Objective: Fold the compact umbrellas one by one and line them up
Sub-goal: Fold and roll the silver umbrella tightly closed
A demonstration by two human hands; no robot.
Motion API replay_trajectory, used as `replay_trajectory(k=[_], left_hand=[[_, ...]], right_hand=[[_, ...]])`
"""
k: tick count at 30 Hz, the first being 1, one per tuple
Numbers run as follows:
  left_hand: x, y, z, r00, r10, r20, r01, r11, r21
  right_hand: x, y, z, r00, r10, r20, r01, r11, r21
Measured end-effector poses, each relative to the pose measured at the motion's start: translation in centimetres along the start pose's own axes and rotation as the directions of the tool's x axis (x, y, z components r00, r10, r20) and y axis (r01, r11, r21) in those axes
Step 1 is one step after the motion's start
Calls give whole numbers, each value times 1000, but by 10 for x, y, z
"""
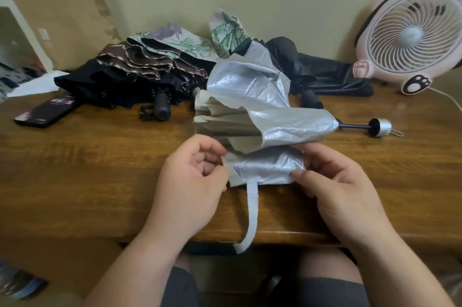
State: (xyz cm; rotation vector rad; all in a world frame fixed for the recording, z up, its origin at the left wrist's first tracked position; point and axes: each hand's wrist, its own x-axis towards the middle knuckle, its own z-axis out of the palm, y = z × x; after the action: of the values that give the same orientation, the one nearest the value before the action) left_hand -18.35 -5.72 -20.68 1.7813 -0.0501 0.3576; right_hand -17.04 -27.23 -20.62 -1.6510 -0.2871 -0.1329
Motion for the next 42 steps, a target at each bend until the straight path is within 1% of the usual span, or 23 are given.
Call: replay_trajectory(k=[6, 9, 13, 16, 19, 23, 24, 25, 27, 29, 30, 31, 32, 34, 35, 36, 37, 38, 39, 40, 41, 42], left_hand=[[-2, 4, -2, 989, 3, 145, -2, 1000, -7], [-1, 1, 1, 993, -4, 118, -3, 998, 61], [0, 3, 2, 995, -33, 91, 21, 992, 126], [-3, 5, 4, 997, -35, 71, 18, 972, 235], [-6, 3, 7, 999, -34, 28, 22, 936, 350], [-6, 3, 8, 1000, 0, 1, 0, 915, 405], [-6, 4, 7, 1000, 15, -5, -12, 928, 373], [-5, 5, 5, 1000, 20, -12, -16, 953, 303], [0, 5, 0, 1000, -11, -19, 13, 998, 68], [7, 4, -5, 998, -56, 19, 58, 981, -187], [10, 5, -7, 998, -50, 32, 56, 963, -263], [13, 8, -9, 999, -17, 29, 24, 957, -290], [15, 9, -10, 999, 36, 14, -31, 961, -276], [18, 13, -13, 989, 147, -10, -147, 973, -179], [18, 15, -14, 982, 187, 24, -181, 972, -151], [18, 16, -15, 973, 206, 105, -187, 968, -166], [17, 18, -16, 955, 200, 221, -153, 965, -215], [16, 19, -17, 921, 189, 341, -104, 962, -252], [16, 18, -18, 878, 189, 440, -99, 970, -220], [17, 19, -18, 837, 192, 512, -153, 981, -117], [19, 20, -18, 809, 183, 559, -236, 971, 25], [22, 23, -17, 812, 170, 559, -318, 931, 179]], right_hand=[[0, 5, 7, 1000, 6, -15, -9, 985, -171], [4, -2, 11, 999, 29, 24, -23, 972, -235], [10, -14, 7, 988, 101, 116, -49, 923, -381], [16, -18, 10, 982, 137, 131, -65, 892, -447], [22, -18, 11, 982, 151, 111, -86, 889, -449], [25, -17, 5, 984, 147, 96, -108, 937, -333], [25, -15, 3, 984, 148, 99, -111, 944, -310], [25, -14, 0, 984, 146, 102, -111, 951, -287], [23, -10, -3, 988, 126, 93, -102, 968, -228], [20, -6, -4, 993, 97, 71, -86, 985, -148], [19, -4, -5, 995, 80, 52, -74, 991, -115], [19, -2, -6, 998, 63, 31, -60, 994, -94], [19, -1, -6, 999, 45, 10, -44, 995, -84], [19, 0, -4, 1000, 4, -16, -6, 996, -85], [19, 1, -3, 1000, -17, -24, 15, 997, -75], [18, 1, -2, 999, -34, -32, 32, 998, -54], [18, 1, -2, 998, -39, -42, 37, 999, -29], [18, 1, -2, 998, -34, -57, 34, 999, -10], [20, 0, -3, 997, -19, -74, 19, 1000, 2], [22, -2, -3, 996, 9, -85, -8, 1000, 13], [25, -5, -3, 995, 47, -89, -44, 998, 34], [28, -9, -3, 992, 88, -92, -82, 994, 70]])
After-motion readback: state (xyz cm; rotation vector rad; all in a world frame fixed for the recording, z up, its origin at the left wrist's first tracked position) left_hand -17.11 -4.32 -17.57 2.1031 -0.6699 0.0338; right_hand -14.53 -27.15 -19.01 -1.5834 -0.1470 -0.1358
